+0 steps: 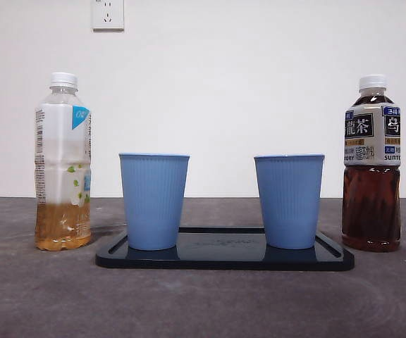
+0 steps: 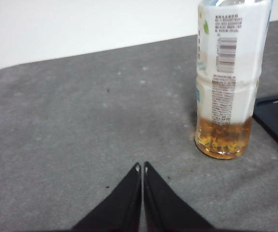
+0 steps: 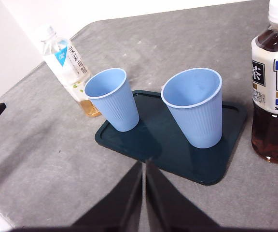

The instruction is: Pour the drink into the cup

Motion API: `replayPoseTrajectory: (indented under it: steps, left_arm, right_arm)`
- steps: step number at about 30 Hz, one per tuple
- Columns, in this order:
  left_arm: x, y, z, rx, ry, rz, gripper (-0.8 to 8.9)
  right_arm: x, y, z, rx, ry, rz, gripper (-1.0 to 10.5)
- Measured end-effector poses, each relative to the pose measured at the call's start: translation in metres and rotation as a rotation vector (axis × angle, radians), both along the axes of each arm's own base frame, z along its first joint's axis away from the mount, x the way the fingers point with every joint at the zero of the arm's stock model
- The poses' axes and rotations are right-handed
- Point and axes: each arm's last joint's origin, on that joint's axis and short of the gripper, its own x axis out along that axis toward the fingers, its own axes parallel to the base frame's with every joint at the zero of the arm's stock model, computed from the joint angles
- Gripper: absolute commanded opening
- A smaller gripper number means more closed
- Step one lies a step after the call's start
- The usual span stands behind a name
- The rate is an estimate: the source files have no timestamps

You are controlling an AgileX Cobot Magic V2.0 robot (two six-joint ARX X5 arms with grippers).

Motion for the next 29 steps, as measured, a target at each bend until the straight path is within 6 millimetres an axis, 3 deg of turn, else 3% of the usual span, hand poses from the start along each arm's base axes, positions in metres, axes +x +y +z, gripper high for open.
replayPoseTrajectory:
  steps: [29]
  left_arm:
    - [0.0006,0.0000,-0.0006,0.001,-0.010,0.000,0.07]
  right_arm:
    - [0.0000,0.0000,0.0001,0.000,0.000,0.000,0.1]
